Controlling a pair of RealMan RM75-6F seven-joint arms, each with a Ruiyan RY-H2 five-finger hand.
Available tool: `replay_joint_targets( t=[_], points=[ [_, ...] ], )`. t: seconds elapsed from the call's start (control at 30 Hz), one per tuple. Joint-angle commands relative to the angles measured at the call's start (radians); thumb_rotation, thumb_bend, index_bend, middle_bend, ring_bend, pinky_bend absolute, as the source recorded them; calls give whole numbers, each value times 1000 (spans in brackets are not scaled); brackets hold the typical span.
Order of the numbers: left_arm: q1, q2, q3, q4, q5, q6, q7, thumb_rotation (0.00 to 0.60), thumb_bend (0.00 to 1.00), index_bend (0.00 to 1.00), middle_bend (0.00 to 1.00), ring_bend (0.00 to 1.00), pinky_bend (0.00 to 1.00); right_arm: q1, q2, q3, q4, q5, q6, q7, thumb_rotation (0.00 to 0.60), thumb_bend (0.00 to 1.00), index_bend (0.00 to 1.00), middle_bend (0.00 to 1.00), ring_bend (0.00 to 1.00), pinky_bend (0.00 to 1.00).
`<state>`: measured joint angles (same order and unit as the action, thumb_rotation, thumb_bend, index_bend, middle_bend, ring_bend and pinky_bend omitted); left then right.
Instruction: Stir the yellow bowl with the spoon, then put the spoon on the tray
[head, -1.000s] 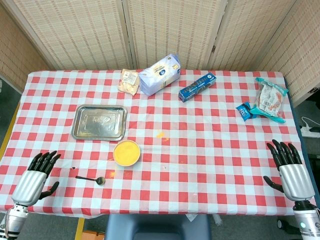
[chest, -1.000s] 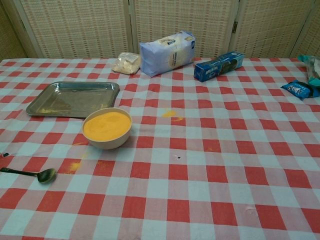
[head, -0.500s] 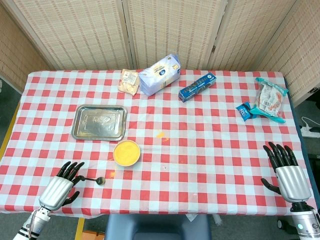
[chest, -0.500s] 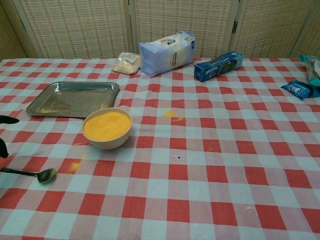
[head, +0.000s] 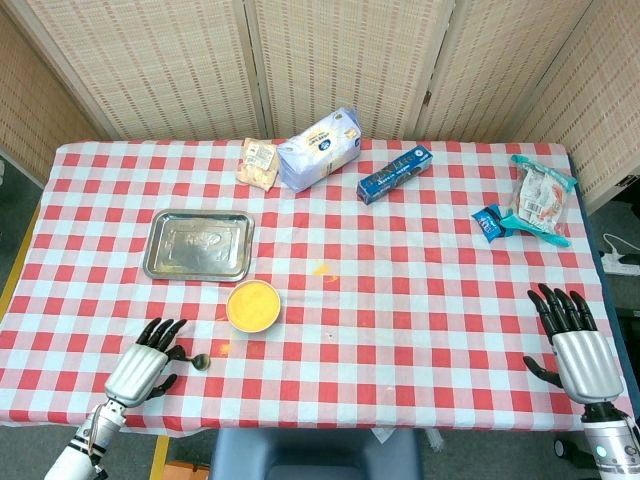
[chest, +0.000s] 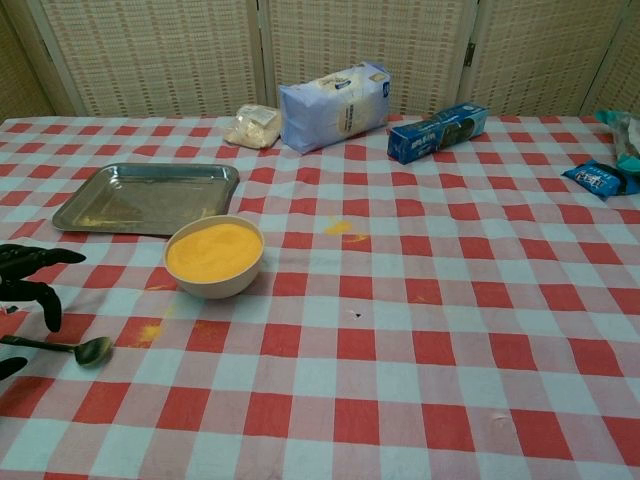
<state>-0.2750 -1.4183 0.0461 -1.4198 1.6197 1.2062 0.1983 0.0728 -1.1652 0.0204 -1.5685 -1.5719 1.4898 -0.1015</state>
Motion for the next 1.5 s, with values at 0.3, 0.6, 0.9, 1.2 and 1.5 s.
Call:
replay_joint_targets(
  t=[0.3,0.6,0.9,1.2,1.5],
  points=[
    [-35,-69,-9,62,-5,-20,15,600,367,440,0,0,0,-4,2,1,-4,2,5,-7,600,83,0,0,0,0],
    [-55,-93,-15,105,-41,-50,-10,600,384,458,0,0,0,-6,2,4,-2,8,6,-7,600,83,0,0,0,0],
    [-68,-108,-14,132,-57,-60,-31,600,384,500,0,0,0,-6,0,6,-2,12,5,-12,600,83,0,0,0,0],
    [-73,-121,-17,158,-85,-72,-35,600,384,530,0,0,0,-8,1,5,-6,11,6,-19,600,83,0,0,0,0],
    [-78,-126,-14,167,-81,-57,-58,600,385,562,0,0,0,-8,-1,5,-6,13,4,-26,600,83,0,0,0,0]
  ],
)
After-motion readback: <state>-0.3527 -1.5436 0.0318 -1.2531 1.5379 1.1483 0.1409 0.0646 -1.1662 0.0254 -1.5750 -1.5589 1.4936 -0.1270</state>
